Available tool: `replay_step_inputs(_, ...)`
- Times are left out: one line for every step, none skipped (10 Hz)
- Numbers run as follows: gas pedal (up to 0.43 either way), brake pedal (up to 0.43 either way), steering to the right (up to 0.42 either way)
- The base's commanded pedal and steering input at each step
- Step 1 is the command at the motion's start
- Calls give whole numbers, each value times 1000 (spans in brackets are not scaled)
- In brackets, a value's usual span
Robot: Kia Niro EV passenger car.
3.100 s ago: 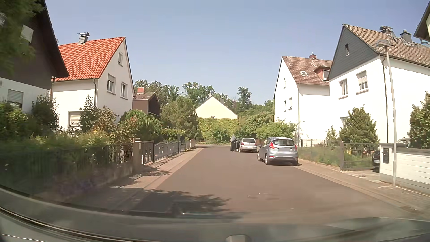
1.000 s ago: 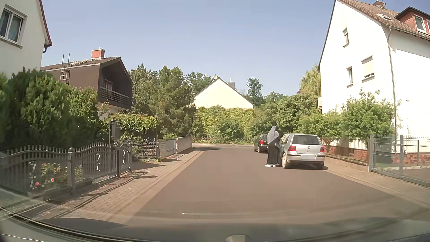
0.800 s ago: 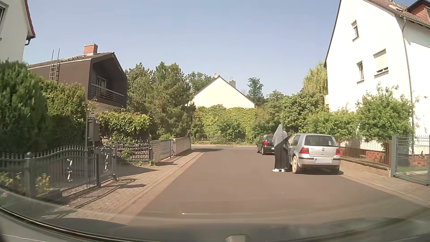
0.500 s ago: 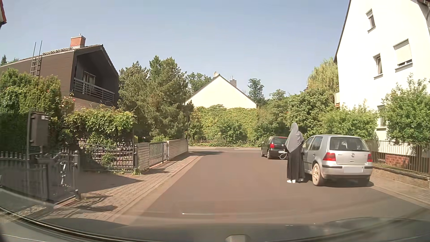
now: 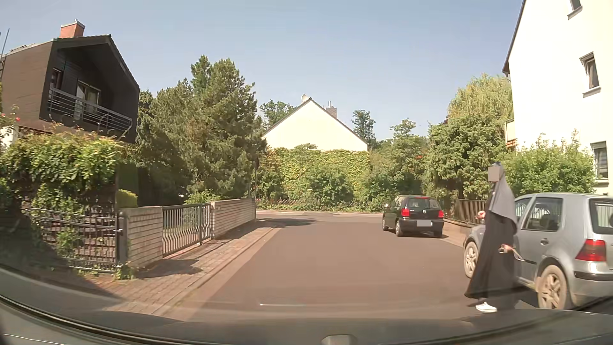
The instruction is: Follow the waypoints while adhering to traffic rules and regulations
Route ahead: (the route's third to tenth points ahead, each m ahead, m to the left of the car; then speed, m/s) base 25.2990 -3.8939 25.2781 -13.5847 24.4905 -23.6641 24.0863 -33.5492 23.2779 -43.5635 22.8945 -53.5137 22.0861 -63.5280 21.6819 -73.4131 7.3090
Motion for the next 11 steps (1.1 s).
replay_step_inputs(0, 0, 30)
replay_step_inputs(0, 0, 32)
replay_step_inputs(0, 0, 32)
replay_step_inputs(0, 0, 30)
replay_step_inputs(0, 12, 25)
replay_step_inputs(0, 24, 18)
replay_step_inputs(0, 49, 16)
replay_step_inputs(0, 79, 16)
replay_step_inputs(0, 104, 13)
replay_step_inputs(0, 122, 8)
replay_step_inputs(0, 140, 4)
